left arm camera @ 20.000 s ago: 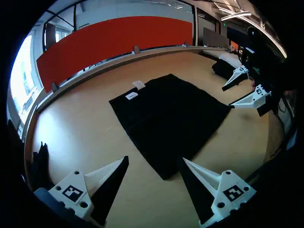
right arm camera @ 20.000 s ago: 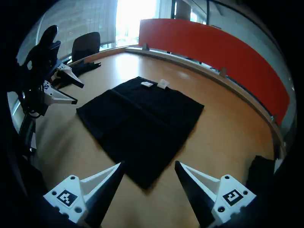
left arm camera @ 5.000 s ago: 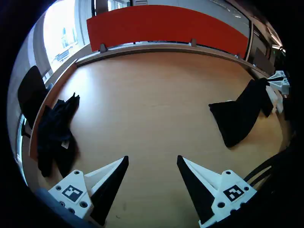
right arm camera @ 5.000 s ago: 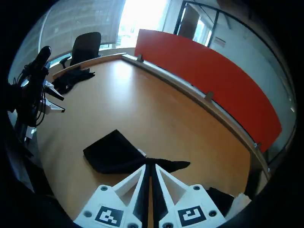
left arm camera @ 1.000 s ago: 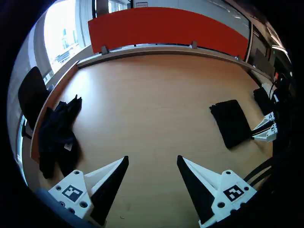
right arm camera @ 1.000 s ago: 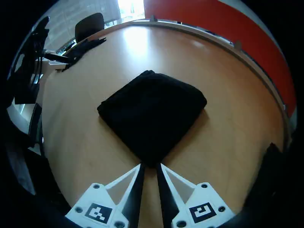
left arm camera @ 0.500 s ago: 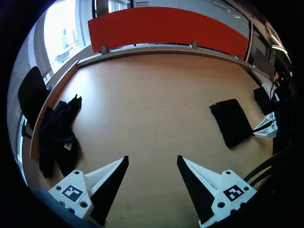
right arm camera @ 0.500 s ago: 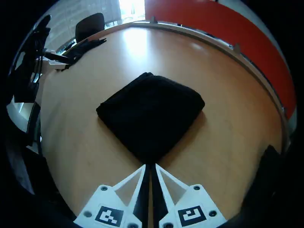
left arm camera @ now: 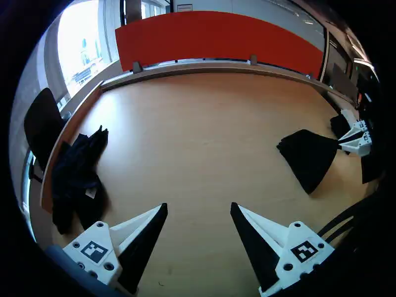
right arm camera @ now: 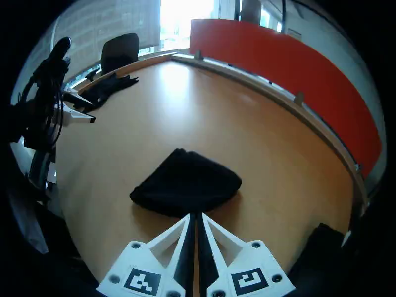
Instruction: Fold towel
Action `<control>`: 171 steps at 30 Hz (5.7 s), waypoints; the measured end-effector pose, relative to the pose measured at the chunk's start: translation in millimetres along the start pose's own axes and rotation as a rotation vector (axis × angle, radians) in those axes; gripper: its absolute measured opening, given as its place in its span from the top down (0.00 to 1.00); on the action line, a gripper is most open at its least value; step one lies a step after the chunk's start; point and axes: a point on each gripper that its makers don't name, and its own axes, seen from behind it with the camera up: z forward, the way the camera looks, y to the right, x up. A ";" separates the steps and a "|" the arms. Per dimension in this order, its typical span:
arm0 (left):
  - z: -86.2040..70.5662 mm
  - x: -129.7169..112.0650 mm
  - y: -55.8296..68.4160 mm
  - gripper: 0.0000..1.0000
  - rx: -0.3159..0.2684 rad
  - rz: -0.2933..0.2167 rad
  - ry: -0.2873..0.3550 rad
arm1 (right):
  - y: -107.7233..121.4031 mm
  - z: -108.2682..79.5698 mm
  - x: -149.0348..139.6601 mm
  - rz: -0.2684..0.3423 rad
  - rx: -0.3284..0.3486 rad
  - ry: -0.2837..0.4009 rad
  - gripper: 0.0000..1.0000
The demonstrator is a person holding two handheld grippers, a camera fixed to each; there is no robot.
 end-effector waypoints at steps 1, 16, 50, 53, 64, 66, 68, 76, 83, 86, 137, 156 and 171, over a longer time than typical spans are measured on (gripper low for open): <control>-0.1 0.6 0.4 0.06 0.000 0.000 0.001 | 2.5 -3.1 7.5 -0.006 -0.005 0.011 0.95; -5.0 6.8 -0.8 0.06 0.002 0.002 0.017 | 41.6 -55.2 79.3 -0.034 -0.058 0.132 0.95; -10.7 12.7 -3.7 0.06 0.008 0.027 0.010 | 232.8 -160.2 62.3 0.074 -0.298 0.126 0.95; -10.7 13.7 -2.8 0.06 0.009 0.031 0.009 | 250.0 -161.8 56.7 0.083 -0.314 0.112 0.95; -12.6 17.1 0.8 0.06 0.013 0.038 0.012 | 288.3 -160.5 44.5 0.121 -0.353 0.085 0.95; -13.0 17.5 1.4 0.06 0.014 0.039 0.012 | 292.1 -160.3 43.0 0.126 -0.357 0.082 0.95; -13.2 17.8 1.8 0.06 0.015 0.039 0.013 | 295.1 -160.5 42.1 0.130 -0.361 0.079 0.95; -12.7 18.1 3.6 0.06 0.016 0.041 0.014 | 299.4 -162.7 35.1 0.135 -0.365 0.067 0.95; -13.5 20.1 5.1 0.06 0.015 0.046 0.018 | 298.2 -168.6 12.3 0.157 -0.372 0.045 0.95; -13.8 20.8 4.7 0.06 0.016 0.046 0.020 | 295.6 -173.3 -4.7 0.181 -0.378 0.033 0.95; -16.6 18.0 2.9 0.06 0.041 0.061 0.010 | 267.1 -168.0 -254.5 0.549 -0.450 -0.329 0.95; -14.5 19.4 2.3 0.06 0.045 0.042 0.015 | 260.5 -178.6 -249.4 0.555 -0.468 -0.290 0.25; -15.9 18.3 0.5 0.06 0.045 0.011 0.023 | 250.7 -178.4 -226.8 0.583 -0.487 -0.209 0.00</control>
